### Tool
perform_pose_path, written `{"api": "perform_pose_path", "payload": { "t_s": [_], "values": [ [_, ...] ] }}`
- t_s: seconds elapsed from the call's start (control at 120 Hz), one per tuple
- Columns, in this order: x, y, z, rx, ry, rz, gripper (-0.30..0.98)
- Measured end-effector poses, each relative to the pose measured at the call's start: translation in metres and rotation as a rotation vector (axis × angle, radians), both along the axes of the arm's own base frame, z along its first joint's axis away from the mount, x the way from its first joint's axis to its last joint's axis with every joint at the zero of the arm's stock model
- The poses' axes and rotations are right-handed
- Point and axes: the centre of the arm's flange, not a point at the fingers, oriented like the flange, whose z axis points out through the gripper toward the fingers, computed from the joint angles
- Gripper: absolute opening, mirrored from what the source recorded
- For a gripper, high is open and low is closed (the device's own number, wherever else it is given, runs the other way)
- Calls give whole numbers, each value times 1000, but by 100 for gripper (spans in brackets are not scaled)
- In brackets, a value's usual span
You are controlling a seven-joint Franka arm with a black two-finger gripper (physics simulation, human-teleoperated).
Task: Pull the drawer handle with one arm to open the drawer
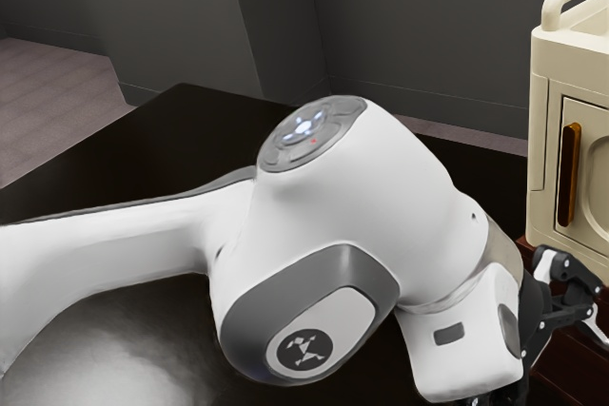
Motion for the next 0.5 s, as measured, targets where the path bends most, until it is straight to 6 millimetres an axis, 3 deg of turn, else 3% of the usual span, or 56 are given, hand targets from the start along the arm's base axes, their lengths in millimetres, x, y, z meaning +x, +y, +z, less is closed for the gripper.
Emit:
{"api": "perform_pose_path", "payload": {
  "t_s": [0.117, 0.317, 0.5],
  "values": [
    [2, -5, -6, 26, -20, -1, 64],
    [6, -31, -12, -14, -48, -13, 37],
    [10, -42, -9, -45, -80, -17, 27]
  ]
}}
